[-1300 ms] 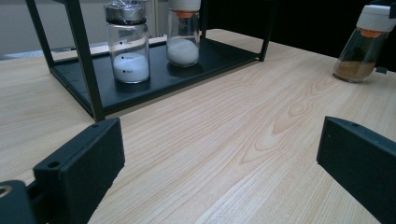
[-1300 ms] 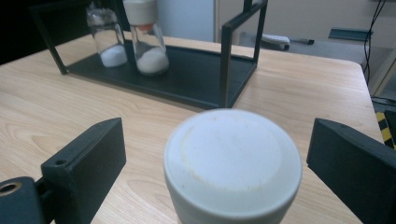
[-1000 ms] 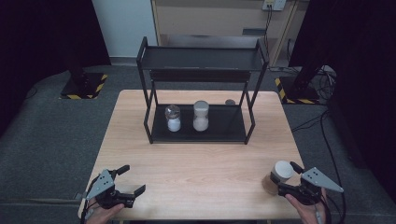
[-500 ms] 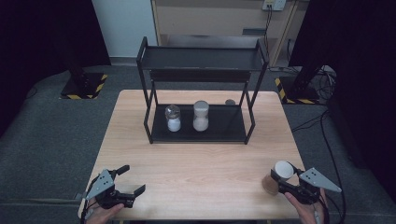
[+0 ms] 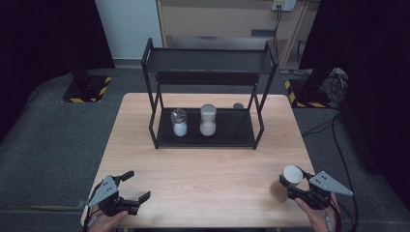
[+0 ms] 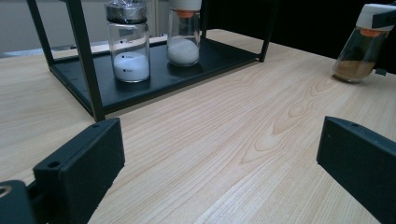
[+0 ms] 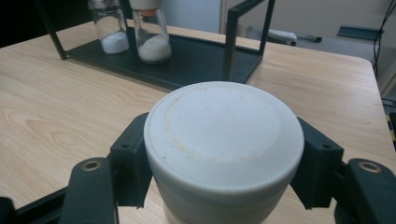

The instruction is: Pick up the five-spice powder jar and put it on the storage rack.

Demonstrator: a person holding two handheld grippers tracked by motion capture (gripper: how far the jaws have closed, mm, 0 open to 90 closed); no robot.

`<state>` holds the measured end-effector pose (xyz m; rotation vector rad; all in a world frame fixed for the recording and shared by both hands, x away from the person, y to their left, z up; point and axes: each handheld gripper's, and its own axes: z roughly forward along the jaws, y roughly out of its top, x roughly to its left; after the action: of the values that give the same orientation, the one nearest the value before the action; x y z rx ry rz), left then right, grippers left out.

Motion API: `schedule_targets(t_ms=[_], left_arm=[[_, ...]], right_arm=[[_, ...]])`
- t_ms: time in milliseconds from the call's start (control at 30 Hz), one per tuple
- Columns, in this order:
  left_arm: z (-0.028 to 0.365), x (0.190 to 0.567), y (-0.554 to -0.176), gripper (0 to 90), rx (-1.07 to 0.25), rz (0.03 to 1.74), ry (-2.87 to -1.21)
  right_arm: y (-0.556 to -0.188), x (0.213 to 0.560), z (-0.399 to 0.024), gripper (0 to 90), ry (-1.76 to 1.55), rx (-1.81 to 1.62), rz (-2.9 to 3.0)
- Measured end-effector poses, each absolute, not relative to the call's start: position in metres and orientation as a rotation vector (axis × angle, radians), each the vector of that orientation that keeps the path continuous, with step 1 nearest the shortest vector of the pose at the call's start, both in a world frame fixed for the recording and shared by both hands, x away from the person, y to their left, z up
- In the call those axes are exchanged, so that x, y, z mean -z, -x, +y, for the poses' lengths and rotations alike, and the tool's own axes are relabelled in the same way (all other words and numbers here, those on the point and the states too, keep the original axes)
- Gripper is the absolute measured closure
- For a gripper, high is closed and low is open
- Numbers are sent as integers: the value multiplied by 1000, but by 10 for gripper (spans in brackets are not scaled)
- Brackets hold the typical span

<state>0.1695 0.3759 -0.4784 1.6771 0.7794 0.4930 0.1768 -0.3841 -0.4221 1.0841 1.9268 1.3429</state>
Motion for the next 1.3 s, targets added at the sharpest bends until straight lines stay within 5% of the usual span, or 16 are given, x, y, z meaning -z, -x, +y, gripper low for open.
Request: schedule_targets(t_ms=[1300], left_arm=[[377, 479, -170, 0, -490, 773, -1673]], right_arm=[[-242, 376, -317, 341, -802, -1462, 2178]])
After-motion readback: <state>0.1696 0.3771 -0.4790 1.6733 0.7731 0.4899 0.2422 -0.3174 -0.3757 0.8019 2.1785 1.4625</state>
